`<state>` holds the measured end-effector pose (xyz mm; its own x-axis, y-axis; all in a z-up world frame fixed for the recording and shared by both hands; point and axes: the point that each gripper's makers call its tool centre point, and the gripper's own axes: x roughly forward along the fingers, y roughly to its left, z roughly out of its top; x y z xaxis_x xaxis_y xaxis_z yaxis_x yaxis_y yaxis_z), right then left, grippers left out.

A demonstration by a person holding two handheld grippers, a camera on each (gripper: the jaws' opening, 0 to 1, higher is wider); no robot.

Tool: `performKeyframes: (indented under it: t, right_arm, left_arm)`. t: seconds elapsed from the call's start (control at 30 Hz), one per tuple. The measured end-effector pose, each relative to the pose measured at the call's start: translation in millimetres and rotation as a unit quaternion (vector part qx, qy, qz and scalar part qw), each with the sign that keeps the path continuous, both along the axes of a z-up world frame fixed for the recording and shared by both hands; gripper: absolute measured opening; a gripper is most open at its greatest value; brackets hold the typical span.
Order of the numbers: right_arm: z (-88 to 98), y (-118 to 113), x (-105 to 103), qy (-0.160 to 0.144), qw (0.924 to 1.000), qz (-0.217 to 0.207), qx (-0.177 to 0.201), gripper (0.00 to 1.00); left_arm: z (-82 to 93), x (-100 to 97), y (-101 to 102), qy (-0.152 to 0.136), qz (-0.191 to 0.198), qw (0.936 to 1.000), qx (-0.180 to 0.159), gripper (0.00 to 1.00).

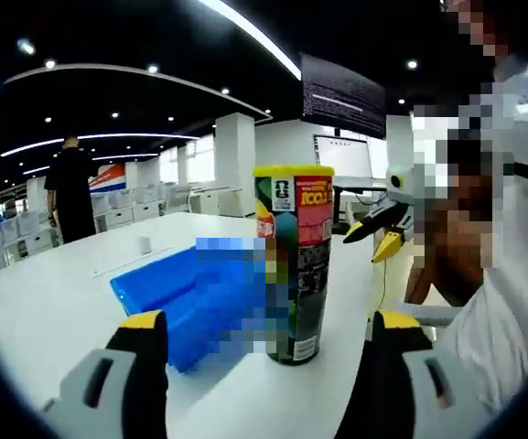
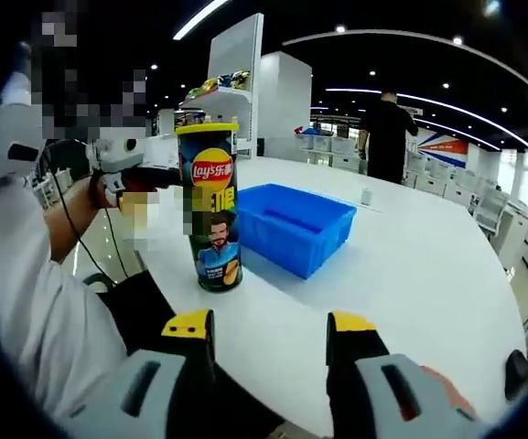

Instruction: Open the lid of the chip container on the table, take out the chips, place them into the box in front of the container, and close the lid

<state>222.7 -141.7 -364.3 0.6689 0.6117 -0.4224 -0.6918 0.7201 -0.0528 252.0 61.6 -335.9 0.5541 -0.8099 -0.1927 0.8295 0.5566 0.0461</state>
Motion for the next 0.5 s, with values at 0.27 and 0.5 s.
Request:
performKeyframes:
  t: [0.27,0.5]
  right_arm:
    - [5.4,-0.5,4.8,-0.007,0.9999,-0.003,0.011,0.48]
    - [4.7,3.5,4.7,-0.008,0.9999,0.002,0.011,0.49]
  left_arm:
    - [-7.5,5.3,-29.9,0.022,-0.053,0.9975,-0.041,0.91]
    - [-11.4,10.3,-52.5,0.017,-0.082,0.9947,-0.06,0.92]
